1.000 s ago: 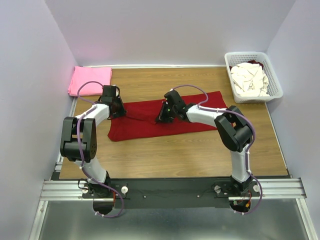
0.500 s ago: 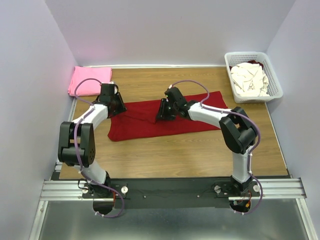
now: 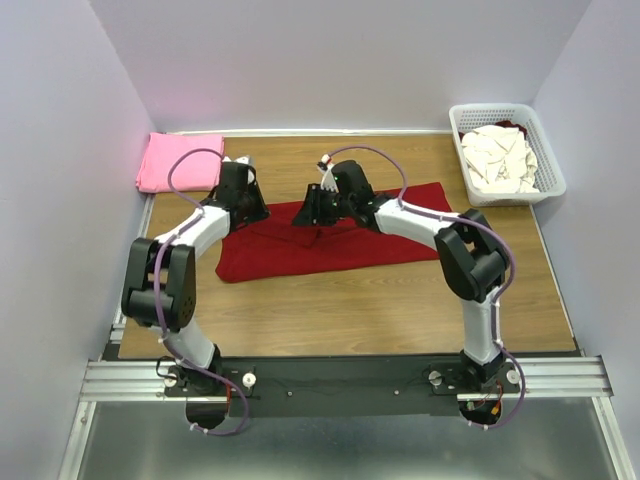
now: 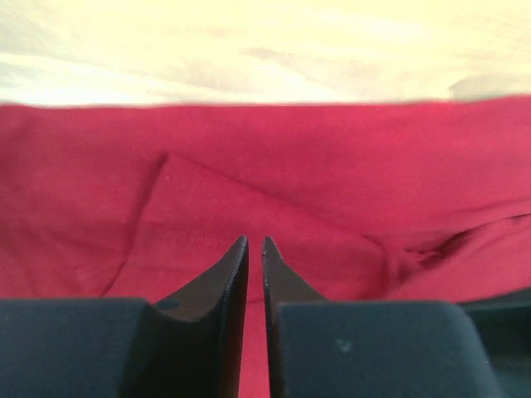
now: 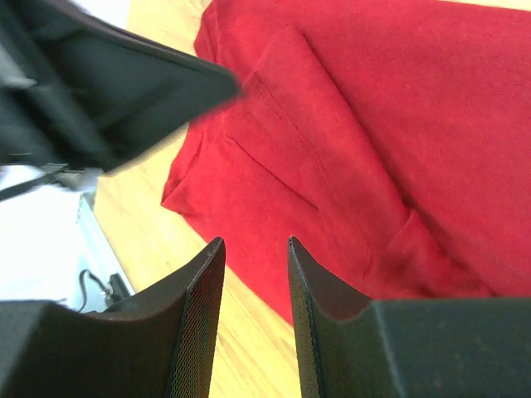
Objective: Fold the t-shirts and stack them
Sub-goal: Fold the tshirt
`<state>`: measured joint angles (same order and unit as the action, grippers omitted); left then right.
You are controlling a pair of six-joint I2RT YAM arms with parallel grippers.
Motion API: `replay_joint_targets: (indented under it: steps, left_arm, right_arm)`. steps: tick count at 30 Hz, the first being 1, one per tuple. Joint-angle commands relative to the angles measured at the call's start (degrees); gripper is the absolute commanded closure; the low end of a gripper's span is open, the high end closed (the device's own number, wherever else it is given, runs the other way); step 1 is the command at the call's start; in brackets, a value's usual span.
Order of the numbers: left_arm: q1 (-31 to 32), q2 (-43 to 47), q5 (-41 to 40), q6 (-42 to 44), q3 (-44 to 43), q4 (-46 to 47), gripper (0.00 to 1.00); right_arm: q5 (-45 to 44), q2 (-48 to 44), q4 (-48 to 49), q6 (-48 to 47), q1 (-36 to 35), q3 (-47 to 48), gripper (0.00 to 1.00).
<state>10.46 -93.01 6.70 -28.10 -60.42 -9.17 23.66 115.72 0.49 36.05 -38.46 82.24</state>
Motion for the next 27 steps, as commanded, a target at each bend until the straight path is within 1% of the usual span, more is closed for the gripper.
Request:
replay_joint_targets:
  steps: [1,3,4,6,9,11,14,16,17,18,19,20,21,22,23,24,26,27]
  left_arm:
    - [-0.1,-7.5,2.0,-2.1,-0.8,3.2,0.83]
    - [0.0,-10.2,2.6,-2.2,-3.0,3.5,0.83]
    - [0.0,-12.5,2.6,-2.6,-3.6,3.6,0.83]
    - [-0.1,-14.4,2.4,-2.5,-4.6,3.9,0.83]
    - [0.0,-16.5,2.0,-2.2,-5.2,3.5,0.83]
    - [0.0,-16.3,1.4,-2.1,-5.3,3.0,0.83]
    - [-0.2,-14.2,-1.7,-1.4,-5.9,0.1,0.83]
    - [-0.2,-11.0,-2.9,-0.7,-5.8,-1.2,0.82]
    - [-0.3,-9.7,-3.4,-0.6,-5.8,-2.6,0.79]
    - [-0.3,-8.2,-4.7,-0.6,-5.4,-3.1,0.77]
    - [-0.2,-5.0,-5.2,-0.4,-5.3,-3.7,0.75]
    - [-0.2,-3.3,-5.9,-0.5,-5.0,-4.2,0.69]
    - [-0.2,-1.7,-8.3,-0.2,-3.8,-5.0,0.67]
    - [-0.2,1.5,-9.2,-0.1,-3.3,-5.5,0.66]
    - [-0.2,2.8,-11.1,0.0,-2.0,-6.8,0.65]
    - [-0.3,4.1,-11.8,0.1,-1.2,-7.4,0.65]
    - [-0.2,7.8,-12.4,-0.1,0.9,-8.4,0.64]
    - [-0.2,9.1,-12.3,-0.5,3.6,-8.8,0.64]
  right_arm:
    - [8.2,4.9,10.7,3.0,3.6,-3.1,0.57]
    - [10.3,7.1,16.2,4.5,6.2,-6.3,0.57]
    - [11.0,7.9,17.3,4.5,6.9,-7.0,0.57]
    - [12.1,10.6,17.5,3.6,8.5,-7.3,0.57]
    - [13.4,12.2,17.5,2.3,9.7,-7.4,0.57]
    - [13.7,11.5,17.1,1.4,9.9,-7.4,0.57]
    - [12.0,7.8,13.1,-3.1,10.2,-6.6,0.56]
    - [9.0,5.3,9.3,-5.2,10.2,-6.5,0.53]
    - [7.4,2.3,7.8,-6.3,10.4,-6.8,0.52]
    - [3.7,1.0,6.2,-8.5,10.5,-7.1,0.5]
    - [1.4,-0.6,2.4,-9.8,10.5,-7.3,0.48]
    - [-0.8,-2.9,0.3,-11.0,10.6,-7.5,0.46]
    - [-5.2,-4.3,-3.6,-12.8,10.7,-8.1,0.44]
    - [-6.9,-5.3,-5.2,-13.5,10.6,-8.7,0.43]
    - [-11.0,-7.2,-6.8,-14.6,10.6,-9.8,0.43]
    - [-13.1,-8.1,-8.4,-14.7,10.7,-10.6,0.43]
    - [-17.2,-10.0,-11.7,-14.5,10.7,-12.1,0.43]
    - [-20.9,-11.3,-13.7,-14.3,10.9,-13.6,0.43]
